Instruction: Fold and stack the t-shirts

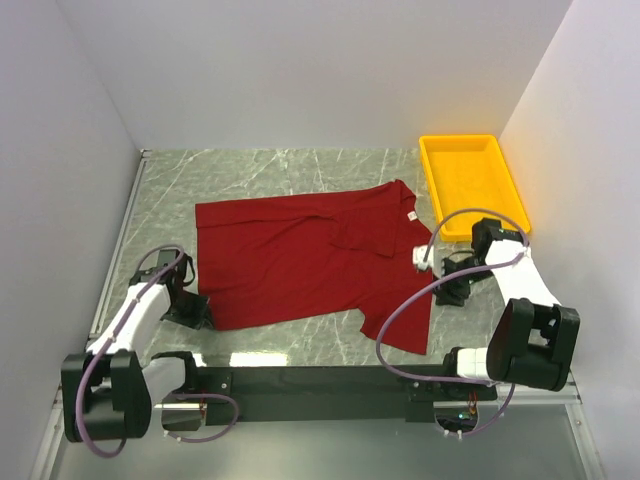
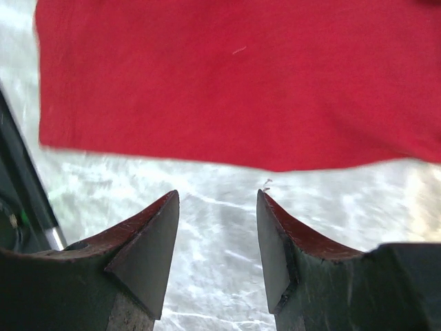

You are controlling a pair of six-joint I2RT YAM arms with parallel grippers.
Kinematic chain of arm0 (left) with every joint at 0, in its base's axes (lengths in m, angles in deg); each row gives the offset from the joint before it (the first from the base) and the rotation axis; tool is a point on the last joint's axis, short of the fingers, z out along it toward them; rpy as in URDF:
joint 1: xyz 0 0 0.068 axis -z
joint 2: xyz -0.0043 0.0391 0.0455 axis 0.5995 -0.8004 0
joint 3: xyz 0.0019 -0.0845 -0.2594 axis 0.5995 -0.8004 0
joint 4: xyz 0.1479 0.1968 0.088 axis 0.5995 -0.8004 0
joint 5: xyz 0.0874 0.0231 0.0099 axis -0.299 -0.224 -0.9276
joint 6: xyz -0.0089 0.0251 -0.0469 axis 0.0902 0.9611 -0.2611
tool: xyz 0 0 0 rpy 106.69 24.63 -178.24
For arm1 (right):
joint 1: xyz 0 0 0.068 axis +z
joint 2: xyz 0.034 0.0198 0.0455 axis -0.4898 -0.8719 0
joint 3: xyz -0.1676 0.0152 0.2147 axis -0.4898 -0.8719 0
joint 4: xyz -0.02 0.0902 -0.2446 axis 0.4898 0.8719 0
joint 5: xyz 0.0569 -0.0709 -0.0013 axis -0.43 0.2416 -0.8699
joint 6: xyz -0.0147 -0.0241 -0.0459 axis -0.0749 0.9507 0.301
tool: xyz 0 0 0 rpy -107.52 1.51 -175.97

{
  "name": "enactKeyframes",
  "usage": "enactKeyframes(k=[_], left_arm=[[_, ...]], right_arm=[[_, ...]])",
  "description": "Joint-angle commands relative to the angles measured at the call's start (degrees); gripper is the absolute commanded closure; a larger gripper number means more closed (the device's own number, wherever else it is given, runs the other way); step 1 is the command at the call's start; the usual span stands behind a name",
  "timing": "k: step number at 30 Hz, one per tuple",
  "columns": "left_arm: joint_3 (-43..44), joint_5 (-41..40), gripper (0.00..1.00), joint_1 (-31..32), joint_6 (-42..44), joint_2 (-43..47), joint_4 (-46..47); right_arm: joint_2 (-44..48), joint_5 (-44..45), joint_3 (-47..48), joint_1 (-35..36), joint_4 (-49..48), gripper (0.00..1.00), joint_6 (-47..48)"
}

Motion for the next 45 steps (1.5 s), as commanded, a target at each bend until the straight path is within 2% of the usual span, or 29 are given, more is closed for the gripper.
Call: enactKeyframes(k=[1,6,10,13,23,27,29,30,33,39,45], left_arm=[[1.6,-0.5,0.99,0.0,2.3,3.2,0.7],[0.4,1.3,0.99,0.1,2.7,5.0,1.2],[-0.4,2.3,0.99,0.1,2.8,6.1,1.7],[-0.5,2.7,0.99,0.1,2.9,6.5,1.8],[-0.9,3.5,0.99,0.1,2.9,6.8,2.4],[-0.9,3.9,0.99,0.1,3.2,6.4,2.6],[-0.5,3.9,0.99,0.1,3.8,6.5,2.4],[0.0,3.8,0.99,0.1,3.9,6.8,2.2],[1.2,2.7,1.00,0.1,4.8,7.5,1.2],[3.9,-0.4,1.00,0.1,6.8,9.3,-1.1],[5.0,1.3,1.00,0.0,8.9,9.9,0.3]], right_arm=[[1.1,5.5,-2.8,0.3,3.4,0.44,12.8],[0.1,9.2,-7.3,5.9,0.4,0.44,13.8],[1.2,9.8,-10.9,10.8,-8.8,0.43,11.8],[-1.3,11.5,-11.1,13.8,-11.8,0.43,10.5],[-6.9,15.4,-10.9,14.6,-16.6,0.43,9.7],[-8.9,15.5,-11.3,15.6,-17.0,0.53,8.3],[-8.8,15.5,-11.6,15.6,-17.0,0.72,8.1],[-8.5,15.0,-11.6,15.5,-16.5,0.87,7.6],[-6.1,13.8,-10.4,13.6,-13.3,1.00,8.6],[-2.4,5.0,0.4,7.3,2.3,1.00,10.1],[-3.7,-2.4,9.0,6.4,11.7,1.00,9.7]])
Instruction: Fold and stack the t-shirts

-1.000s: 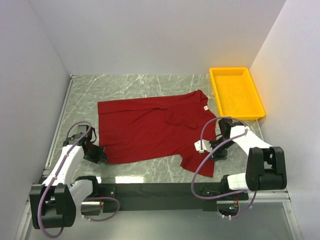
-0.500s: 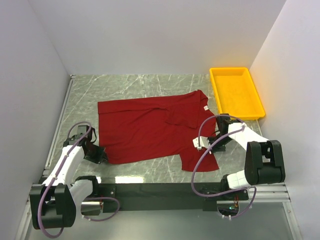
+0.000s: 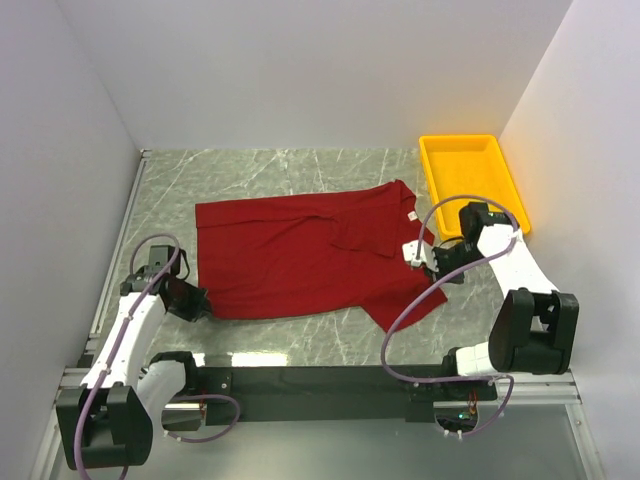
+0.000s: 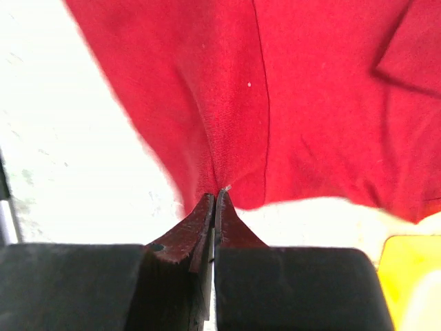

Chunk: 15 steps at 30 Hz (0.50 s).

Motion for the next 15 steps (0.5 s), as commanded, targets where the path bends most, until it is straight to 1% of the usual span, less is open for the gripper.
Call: enactKeyframes(k=[1,5,15], left_arm=[[2.4,-0.2,1.00,0.1,2.6,0.6,0.5],[5.3,-0.5,0.99,0.1,3.4,0.4,0.7],[11.9,-1.1,1.00,-1.8,4.6,-1.0,0.7]], right_arm=[[0.1,-6.6,4.4,-0.5,9.4,1.00,-0.2],[-2.6,-11.7,8.1,-0.9,10.4,1.00,-4.7],[-9.9,-16.9,19.8,-3.9,12.2,1.00,-11.7]])
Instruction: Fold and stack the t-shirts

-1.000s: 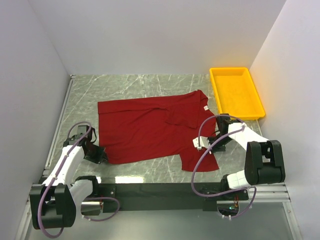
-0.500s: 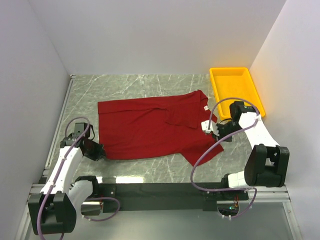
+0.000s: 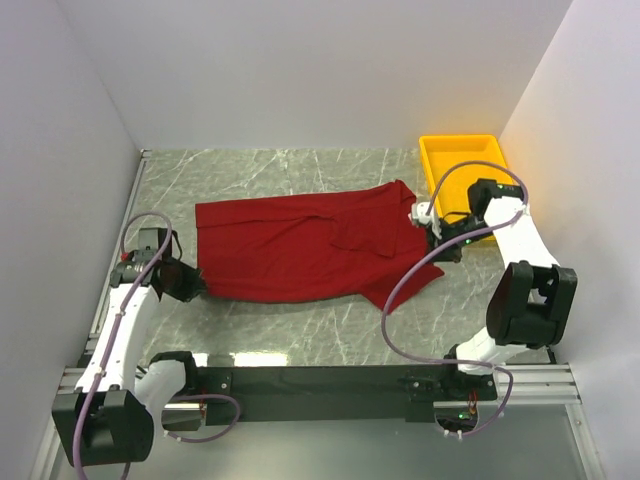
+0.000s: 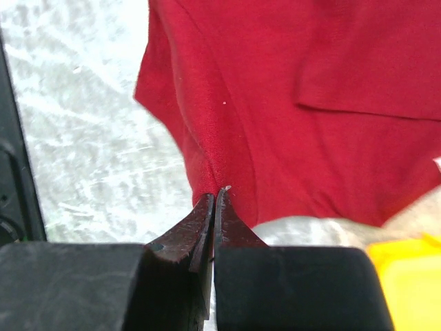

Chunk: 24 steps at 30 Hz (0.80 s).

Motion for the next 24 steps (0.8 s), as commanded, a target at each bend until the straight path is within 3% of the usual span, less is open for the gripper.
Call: enactKeyframes(k=[1,9,24], left_arm=[[3.2,-0.6,0.99,-1.5,1.5,-0.1,0.5],[5.1,2.9,1.00,-5.5,3.7,-2.7,4.2],[9.0,7.8,1.00,-7.6,8.1,-16.5,11.1]], right_arm=[[-1.4,-4.6,5.4,-1.6,3.8,1.00,-3.2],[-5.2,-7.3,10.9,-3.2,2.6,1.00,-8.5],[-15.6,-8.9,20.3,-2.7,-3.5,1.00,-23.1]])
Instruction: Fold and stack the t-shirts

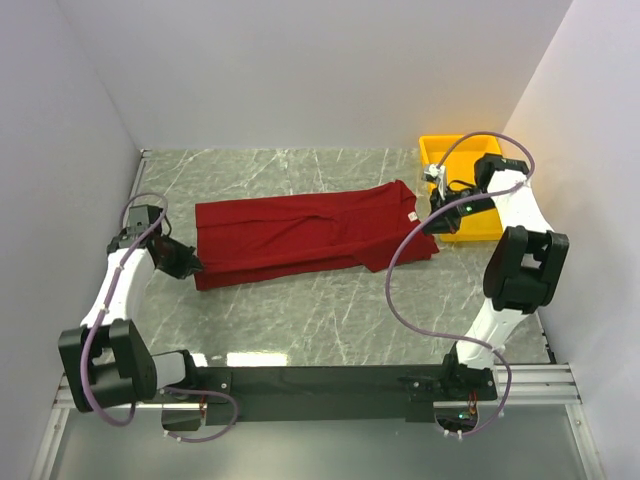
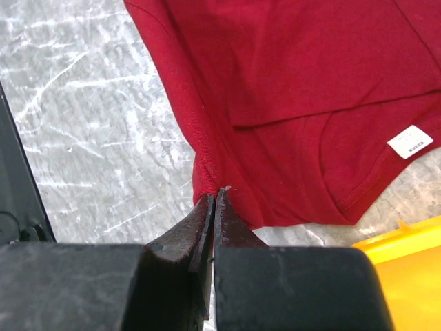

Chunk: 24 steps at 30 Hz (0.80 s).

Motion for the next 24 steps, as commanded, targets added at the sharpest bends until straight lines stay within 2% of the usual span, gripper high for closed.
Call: enactKeyframes(k=[1,24], left_arm=[[2.8,1.9,1.00,-0.4,2.4,-2.5,3.0],[8.3,3.0,0.99,-0.3,5.0,-17.9,8.3]], right_arm=[[-1.6,-1.5,3.6,0.2,-1.9,1.00,-4.5],[-6.2,3.6,3.0,1.5,-12.8,1.00,-18.1]])
